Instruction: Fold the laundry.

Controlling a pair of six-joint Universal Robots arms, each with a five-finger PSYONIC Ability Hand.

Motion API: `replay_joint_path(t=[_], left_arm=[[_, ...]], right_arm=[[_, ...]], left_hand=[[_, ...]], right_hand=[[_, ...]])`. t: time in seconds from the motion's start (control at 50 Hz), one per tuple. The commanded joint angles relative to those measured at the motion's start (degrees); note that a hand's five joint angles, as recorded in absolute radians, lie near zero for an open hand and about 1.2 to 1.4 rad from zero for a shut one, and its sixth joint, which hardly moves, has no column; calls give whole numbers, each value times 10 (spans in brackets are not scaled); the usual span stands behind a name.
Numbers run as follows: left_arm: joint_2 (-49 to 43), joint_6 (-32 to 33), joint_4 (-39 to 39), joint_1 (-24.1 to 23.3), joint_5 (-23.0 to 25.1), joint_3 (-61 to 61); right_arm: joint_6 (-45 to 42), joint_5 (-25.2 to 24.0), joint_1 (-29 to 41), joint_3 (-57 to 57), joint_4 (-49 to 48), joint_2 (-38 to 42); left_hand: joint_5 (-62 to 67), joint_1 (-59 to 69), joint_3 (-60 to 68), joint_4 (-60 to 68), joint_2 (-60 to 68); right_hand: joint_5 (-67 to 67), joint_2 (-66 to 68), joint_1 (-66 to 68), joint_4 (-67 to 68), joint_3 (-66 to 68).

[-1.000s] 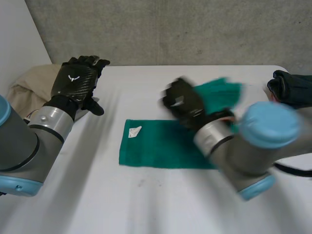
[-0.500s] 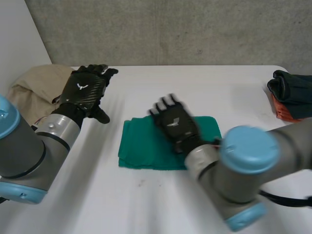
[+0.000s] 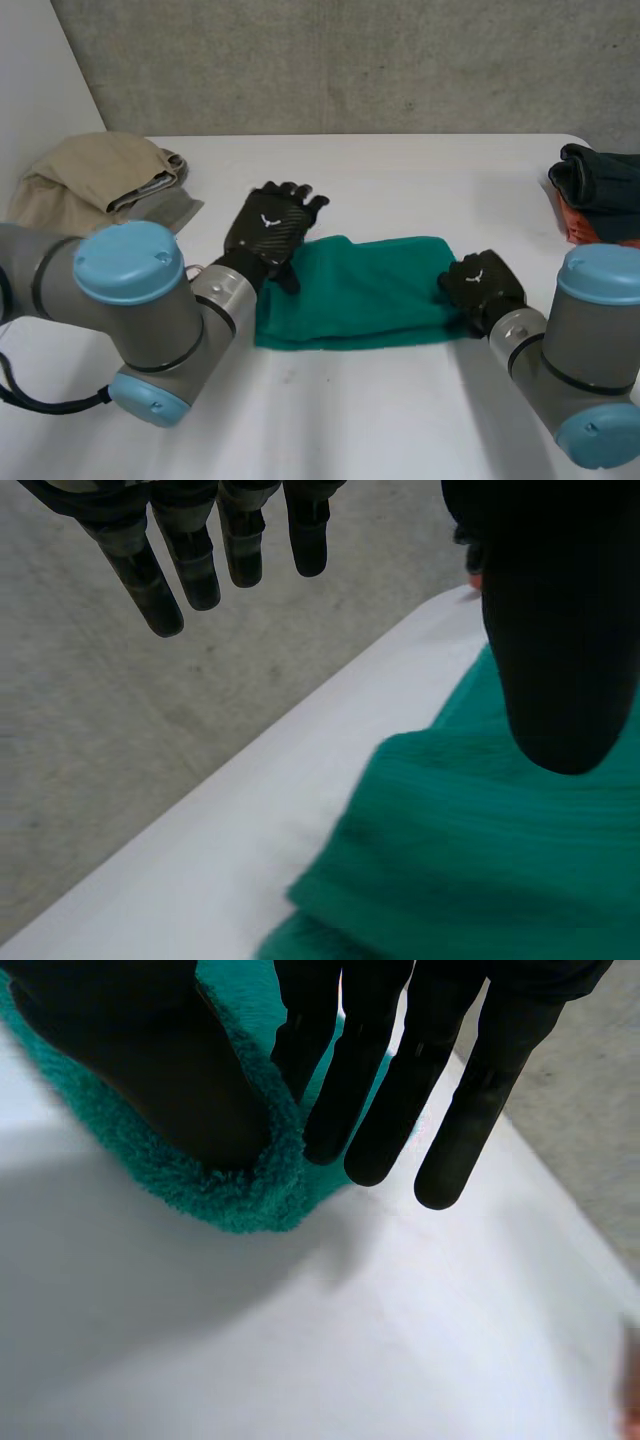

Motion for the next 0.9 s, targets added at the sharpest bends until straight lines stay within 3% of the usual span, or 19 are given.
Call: replay_joint_path(t=[0.02, 0.12, 0.14, 0.28, 0.32, 0.34, 0.36, 0.38, 0.42, 0.44, 0.48, 0.5, 0.58, 0.66, 0.78, 0.86, 0.9], left_arm=[[87, 1, -3, 34, -24, -42], [121, 0, -4, 50, -38, -58], [123, 0, -4, 54, -42, -60], [128, -4, -4, 67, -85, -74], [128, -4, -5, 67, -90, -75], [127, -5, -5, 67, -94, -75], [127, -5, -5, 67, -95, -75], [127, -6, -4, 66, -95, -75], [126, -9, -4, 63, -93, -72], [126, -10, -3, 61, -92, -69], [125, -15, -4, 57, -90, -65], [125, -17, -3, 52, -90, -62], [113, -34, -3, 21, -86, -38], [74, -56, -4, -14, -66, -7], [-2, -69, -34, -50, -48, 46], [-58, -67, -85, -48, -66, 85], [-74, -65, -111, -48, -85, 95]], right_arm=[[-108, 33, 21, -37, -39, -24], [-139, -8, 136, -68, -105, -26], [-137, -39, 176, -76, -133, -13], [-139, -133, 249, -104, -156, 78], [-141, -138, 251, -109, -156, 89], [-141, -136, 250, -113, -156, 91], [-137, -126, 249, -119, -152, 95], [-134, -117, 247, -122, -149, 92], [-120, -90, 246, -124, -142, 89], [-84, -54, 246, -124, -129, 84], [-40, -30, 242, -123, -118, 71], [23, -10, 230, -117, -100, 41], [176, -9, 176, -114, -42, -35], [295, -12, 140, -132, 45, -49], [331, -15, 113, -193, 139, 2], [332, -26, 106, -245, 177, 63], [335, -54, 102, -270, 192, 93]], left_hand=[[-15, -1, -13, -5, -9], [-15, -1, -13, -5, -9], [-14, 1, -11, -4, -7], [-14, 1, -11, -4, -7], [-14, 1, -11, -4, -7], [-14, 1, -11, -4, -7], [-14, 1, -11, -4, -7], [-14, 1, -11, -4, -7], [-12, 3, -10, -2, -5], [-12, 3, -10, -2, -5], [-12, 3, -10, -2, -5], [-12, 3, -10, -2, -5], [-10, 4, -8, 0, -4], [-2, 13, 0, 8, 5], [10, 25, 12, 20, 16], [69, 83, 71, 79, 75], [72, 87, 74, 82, 79]], right_hand=[[129, 125, 171, 114, 119], [129, 125, 171, 114, 119], [129, 125, 171, 114, 119], [129, 125, 171, 114, 119], [129, 125, 171, 114, 119], [46, 42, 89, 31, 36], [-205, -208, -162, -220, -214], [-329, -332, -286, -344, -338], [-538, -541, -495, -553, -547], [-571, -575, -529, -586, -581], [-571, -575, -529, -586, -581], [-571, -575, -529, -586, -581], [-571, -575, -529, -586, -581], [-571, -575, -529, -586, -581], [-571, -575, -529, -586, -581], [-571, -575, -529, -586, -581], [-571, -575, -529, -586, -581]])
